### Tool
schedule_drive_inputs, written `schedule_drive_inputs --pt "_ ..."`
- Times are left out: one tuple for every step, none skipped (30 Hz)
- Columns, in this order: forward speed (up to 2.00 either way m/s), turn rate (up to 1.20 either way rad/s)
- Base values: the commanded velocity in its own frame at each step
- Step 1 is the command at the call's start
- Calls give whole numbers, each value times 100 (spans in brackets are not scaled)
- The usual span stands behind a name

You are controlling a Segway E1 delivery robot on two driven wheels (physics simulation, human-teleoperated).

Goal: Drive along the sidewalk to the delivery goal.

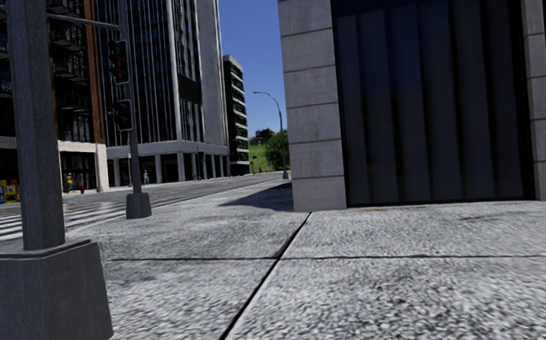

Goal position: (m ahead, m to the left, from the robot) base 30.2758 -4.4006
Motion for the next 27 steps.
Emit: schedule_drive_inputs --pt "162 55" --pt "162 53" --pt "160 29" --pt "160 29" --pt "157 0" --pt "156 0" --pt "155 0" --pt "155 0" --pt "155 0" --pt "155 0" --pt "155 0" --pt "155 0" --pt "155 0" --pt "155 0" --pt "155 0" --pt "155 0" --pt "158 0" --pt "166 0" --pt "166 0" --pt "180 0" --pt "200 0" --pt "200 0" --pt "200 0" --pt "200 10" --pt "200 16" --pt "200 18" --pt "200 18"
